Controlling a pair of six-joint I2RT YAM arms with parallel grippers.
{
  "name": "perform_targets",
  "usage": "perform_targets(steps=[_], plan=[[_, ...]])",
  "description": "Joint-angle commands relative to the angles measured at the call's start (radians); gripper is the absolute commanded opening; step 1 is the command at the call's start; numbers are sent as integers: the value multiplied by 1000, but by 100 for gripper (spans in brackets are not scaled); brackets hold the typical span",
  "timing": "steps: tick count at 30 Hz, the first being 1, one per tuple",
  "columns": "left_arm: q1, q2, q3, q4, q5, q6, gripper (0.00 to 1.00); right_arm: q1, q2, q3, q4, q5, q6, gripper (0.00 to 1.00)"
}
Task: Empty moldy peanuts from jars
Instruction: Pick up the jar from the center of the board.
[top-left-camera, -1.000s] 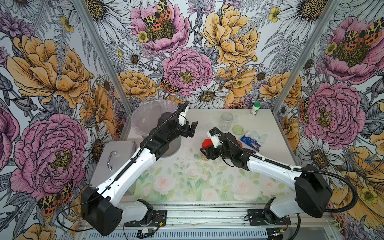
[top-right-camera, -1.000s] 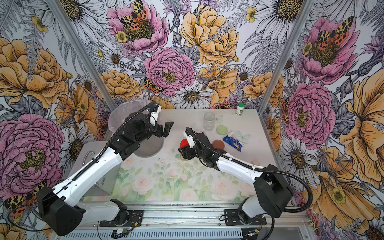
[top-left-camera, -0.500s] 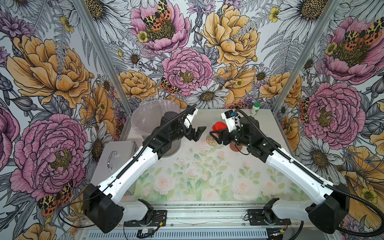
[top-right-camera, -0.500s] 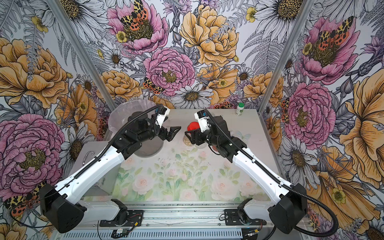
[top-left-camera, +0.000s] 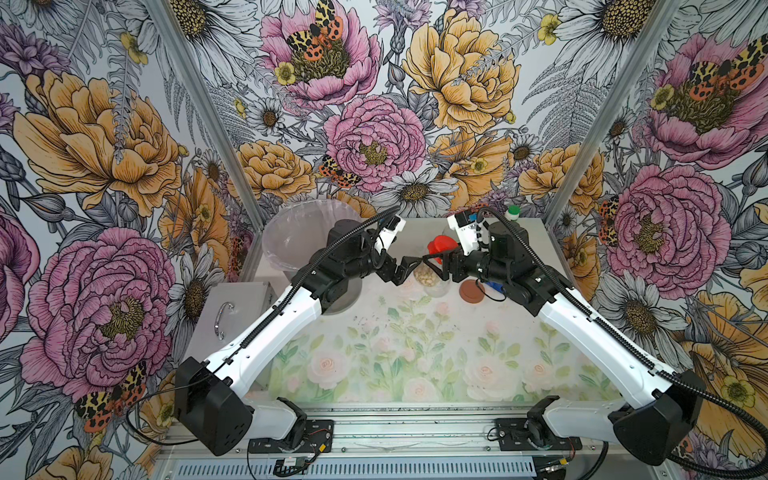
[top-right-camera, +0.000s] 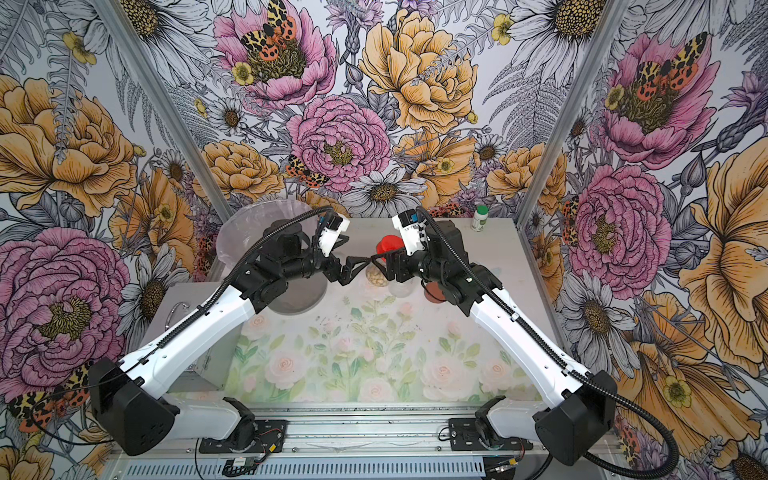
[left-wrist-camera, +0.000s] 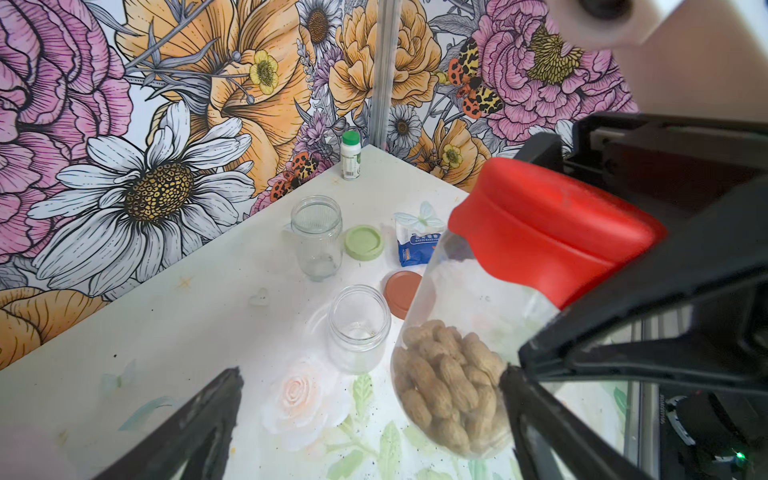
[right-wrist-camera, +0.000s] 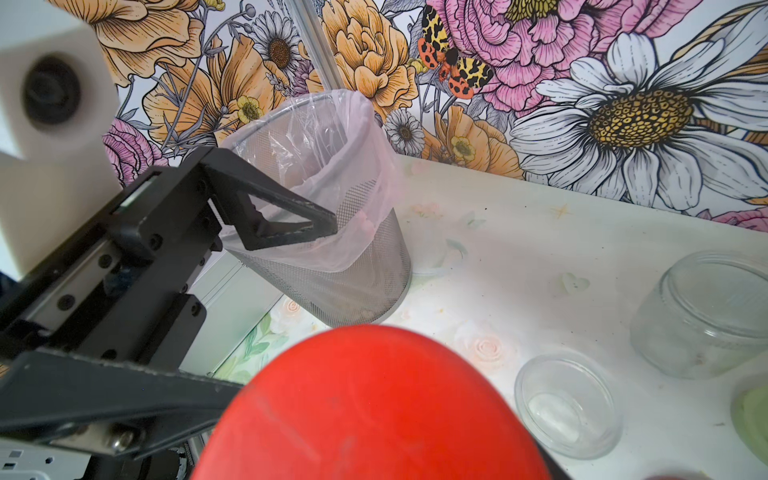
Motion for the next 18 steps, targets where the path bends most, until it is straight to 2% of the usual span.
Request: perform_targets(steps=[1, 3, 6, 10, 18], plan=[[-4, 24, 15, 3, 199, 6, 99, -8, 21, 63, 37, -51, 1, 54], [16, 39, 23, 3, 308, 5, 99, -18, 23, 75, 38, -59, 11, 54], [4, 58, 39, 12, 364, 4, 99, -24, 33, 94, 37, -85, 18, 54], [-5, 53, 44, -2, 293, 39, 99, -25, 37, 110, 41, -109, 34, 54], [-13, 89, 60, 12, 319, 41, 99, -25, 53, 104, 75, -148, 63, 53]])
